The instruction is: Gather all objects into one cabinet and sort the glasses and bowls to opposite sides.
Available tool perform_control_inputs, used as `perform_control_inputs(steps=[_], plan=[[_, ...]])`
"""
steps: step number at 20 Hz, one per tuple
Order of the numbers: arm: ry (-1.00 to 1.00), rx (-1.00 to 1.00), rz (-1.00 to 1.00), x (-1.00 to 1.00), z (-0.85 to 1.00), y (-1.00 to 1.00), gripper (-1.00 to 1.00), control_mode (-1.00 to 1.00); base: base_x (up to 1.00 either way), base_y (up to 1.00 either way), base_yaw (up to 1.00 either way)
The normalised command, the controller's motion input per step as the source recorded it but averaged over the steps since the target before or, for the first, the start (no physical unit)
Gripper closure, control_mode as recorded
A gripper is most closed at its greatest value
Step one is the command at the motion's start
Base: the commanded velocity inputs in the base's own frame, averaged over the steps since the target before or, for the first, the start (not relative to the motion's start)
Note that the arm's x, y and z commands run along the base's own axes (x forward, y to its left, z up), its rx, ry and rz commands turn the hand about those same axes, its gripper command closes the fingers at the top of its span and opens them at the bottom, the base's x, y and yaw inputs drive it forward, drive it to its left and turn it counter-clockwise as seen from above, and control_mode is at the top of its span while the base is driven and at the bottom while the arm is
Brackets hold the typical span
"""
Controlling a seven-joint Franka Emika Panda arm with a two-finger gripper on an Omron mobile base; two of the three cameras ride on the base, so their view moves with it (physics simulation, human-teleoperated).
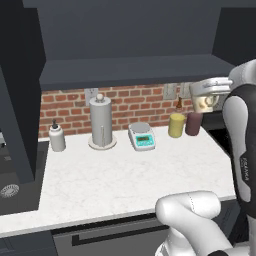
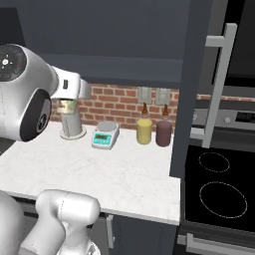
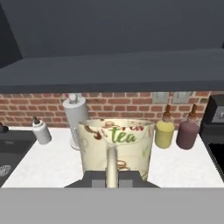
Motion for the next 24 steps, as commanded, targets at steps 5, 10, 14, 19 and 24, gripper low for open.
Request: perform_control_inputs(steps=[5, 10, 14, 19, 24], plan=[[0.03, 0.00, 0.00, -0.23, -0.02, 0.00, 1.00, -1.00, 0.00, 0.00, 0.00], [0.00, -0.01, 0.00, -0.01, -0.17, 0.01, 1.00, -1.00, 0.00, 0.00, 0.00], [0.00, -0.06, -0.04, 0.00, -0.27, 0.14, 1.00, -1.00, 0.00, 0.00, 0.00], [0.00, -0.05, -0.07, -0.05, -0.30, 0.06, 1.00, -1.00, 0.00, 0.00, 0.00], [0.00, 0.00, -0.07, -0.06, 0.00, 0.00, 1.00, -1.00, 0.00, 0.00, 0.00]])
